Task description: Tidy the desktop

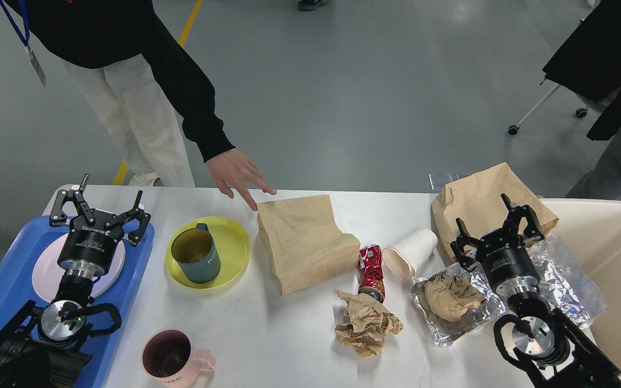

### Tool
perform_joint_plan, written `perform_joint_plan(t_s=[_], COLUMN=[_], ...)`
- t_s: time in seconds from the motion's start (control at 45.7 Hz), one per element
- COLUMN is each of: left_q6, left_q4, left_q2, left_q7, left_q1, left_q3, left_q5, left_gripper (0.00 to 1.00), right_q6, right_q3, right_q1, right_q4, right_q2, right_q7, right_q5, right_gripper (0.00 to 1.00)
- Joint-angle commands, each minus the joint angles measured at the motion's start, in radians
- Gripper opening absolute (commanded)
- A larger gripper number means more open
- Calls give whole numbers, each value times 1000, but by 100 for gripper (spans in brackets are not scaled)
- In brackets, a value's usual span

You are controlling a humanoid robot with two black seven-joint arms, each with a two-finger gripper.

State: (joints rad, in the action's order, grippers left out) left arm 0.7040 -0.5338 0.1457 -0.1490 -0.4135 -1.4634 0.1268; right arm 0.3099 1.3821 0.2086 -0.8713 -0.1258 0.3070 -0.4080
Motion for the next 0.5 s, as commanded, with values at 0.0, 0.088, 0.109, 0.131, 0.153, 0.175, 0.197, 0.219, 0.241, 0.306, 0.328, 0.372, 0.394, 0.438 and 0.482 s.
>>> perform_joint_plan(t_s=[0.0, 0.088, 0.109, 0.131, 0.153, 0.175, 0.197, 0.219, 0.241, 0.306, 0.328, 0.372, 0.394, 0.438, 0.482], left_q6=[0, 0, 0, 0, 0, 0, 0, 0, 0, 0, 0, 0, 0, 0, 0], left_q4=[0, 0, 0, 0, 0, 0, 0, 0, 0, 0, 0, 0, 0, 0, 0], left_q2=[0, 0, 0, 0, 0, 0, 0, 0, 0, 0, 0, 0, 0, 0, 0], left_q7=[2, 0, 0, 0, 0, 0, 0, 0, 0, 2, 2, 2, 2, 2, 2], left_q1=[-1, -1, -1, -1, -1, -1, -1, -1, -1, -1, -1, -1, -1, -1, -1], left_q3=[2, 0, 0, 0, 0, 2, 0, 0, 0, 0, 0, 0, 0, 0, 0], left_q5=[1, 1, 1, 1, 1, 1, 1, 1, 1, 1, 1, 1, 1, 1, 1], left_gripper=[97, 97, 97, 97, 97, 97, 97, 97, 97, 97, 97, 97, 97, 97, 97], right_q6=[0, 0, 0, 0, 0, 0, 0, 0, 0, 0, 0, 0, 0, 0, 0], right_q3=[0, 0, 0, 0, 0, 0, 0, 0, 0, 0, 0, 0, 0, 0, 0], right_q1=[0, 0, 0, 0, 0, 0, 0, 0, 0, 0, 0, 0, 0, 0, 0], right_q4=[0, 0, 0, 0, 2, 2, 0, 0, 0, 2, 0, 0, 0, 0, 0], right_q2=[0, 0, 0, 0, 0, 0, 0, 0, 0, 0, 0, 0, 0, 0, 0], right_q7=[0, 0, 0, 0, 0, 0, 0, 0, 0, 0, 0, 1, 0, 0, 0], right_q5=[0, 0, 0, 0, 0, 0, 0, 0, 0, 0, 0, 0, 0, 0, 0], right_gripper=[100, 100, 100, 100, 100, 100, 100, 100, 100, 100, 100, 100, 100, 100, 100])
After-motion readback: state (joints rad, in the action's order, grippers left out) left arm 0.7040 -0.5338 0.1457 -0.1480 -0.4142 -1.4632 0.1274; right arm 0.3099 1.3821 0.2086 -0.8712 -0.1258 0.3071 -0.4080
